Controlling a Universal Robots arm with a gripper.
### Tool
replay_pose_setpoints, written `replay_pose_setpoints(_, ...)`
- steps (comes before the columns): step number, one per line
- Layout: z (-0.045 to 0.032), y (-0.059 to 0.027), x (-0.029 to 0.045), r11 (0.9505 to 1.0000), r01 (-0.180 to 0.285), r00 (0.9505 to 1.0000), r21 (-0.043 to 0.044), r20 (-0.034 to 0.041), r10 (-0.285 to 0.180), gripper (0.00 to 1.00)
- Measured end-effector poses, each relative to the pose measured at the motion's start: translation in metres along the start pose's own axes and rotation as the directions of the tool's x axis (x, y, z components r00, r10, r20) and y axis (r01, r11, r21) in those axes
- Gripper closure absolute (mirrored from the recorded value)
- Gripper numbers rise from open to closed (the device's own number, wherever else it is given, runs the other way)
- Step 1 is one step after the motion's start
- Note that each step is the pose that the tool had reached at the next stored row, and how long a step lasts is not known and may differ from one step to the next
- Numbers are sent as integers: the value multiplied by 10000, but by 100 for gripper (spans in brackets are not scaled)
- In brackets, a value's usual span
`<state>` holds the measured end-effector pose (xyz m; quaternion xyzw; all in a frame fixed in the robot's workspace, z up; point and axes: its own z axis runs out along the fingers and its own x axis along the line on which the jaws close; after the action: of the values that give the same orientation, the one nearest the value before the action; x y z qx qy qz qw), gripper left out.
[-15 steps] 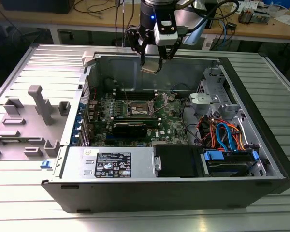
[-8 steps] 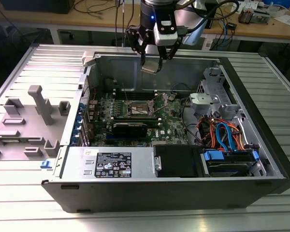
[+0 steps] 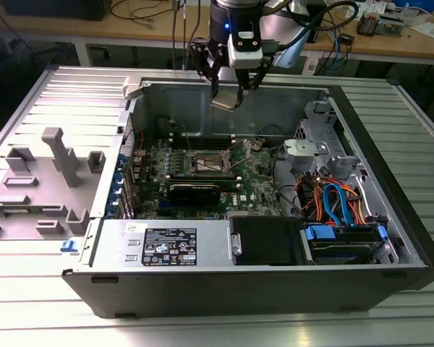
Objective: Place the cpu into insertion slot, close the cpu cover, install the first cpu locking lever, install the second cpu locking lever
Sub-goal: 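Place the cpu into insertion slot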
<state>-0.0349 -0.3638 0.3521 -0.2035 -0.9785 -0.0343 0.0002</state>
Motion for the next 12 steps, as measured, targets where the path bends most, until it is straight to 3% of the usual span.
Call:
replay_pose_setpoints(3, 6, 0, 0, 9989, -471, 9989, -6, 32, 471, 46)
replay_pose_setpoints(6, 20, -1, 0, 9940, -1095, 9940, -1, 82, 1095, 46)
replay_pose_setpoints(9, 43, -3, -1, 9829, -1839, 9828, 26, 158, 1838, 46)
replay_pose_setpoints(12, 48, -4, -1, 9774, -2114, 9772, 26, 180, 2114, 46)
